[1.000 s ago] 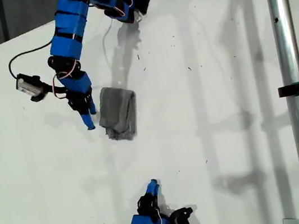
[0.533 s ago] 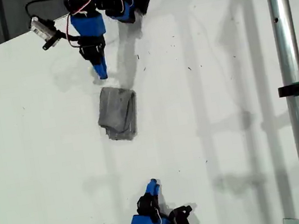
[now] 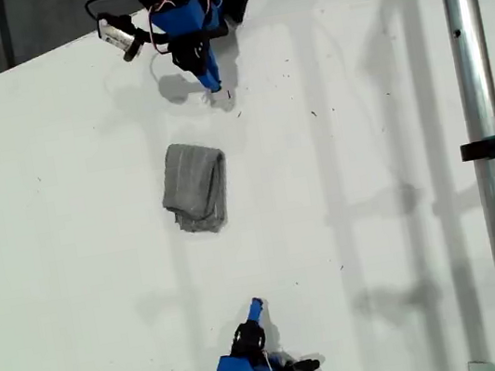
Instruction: Grasp corners of a towel and fold twice.
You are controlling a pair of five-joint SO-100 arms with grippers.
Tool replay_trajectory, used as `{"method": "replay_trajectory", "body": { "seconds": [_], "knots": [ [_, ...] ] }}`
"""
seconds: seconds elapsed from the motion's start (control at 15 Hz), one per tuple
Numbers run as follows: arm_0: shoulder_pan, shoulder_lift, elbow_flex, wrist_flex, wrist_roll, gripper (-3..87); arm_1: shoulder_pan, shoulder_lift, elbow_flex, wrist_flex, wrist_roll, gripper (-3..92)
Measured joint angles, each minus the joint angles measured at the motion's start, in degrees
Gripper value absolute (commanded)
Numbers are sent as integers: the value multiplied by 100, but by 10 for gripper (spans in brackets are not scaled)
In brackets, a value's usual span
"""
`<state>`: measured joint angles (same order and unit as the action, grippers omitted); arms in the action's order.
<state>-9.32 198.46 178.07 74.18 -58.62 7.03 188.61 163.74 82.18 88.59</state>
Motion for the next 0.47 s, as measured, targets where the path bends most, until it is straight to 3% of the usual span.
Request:
{"method": "replay_trajectory", "body": {
  "seconds": [0.47],
  "knots": [
    [0, 0, 0, 0, 158, 54, 167, 0, 0, -18, -229, 66]
  ]
}}
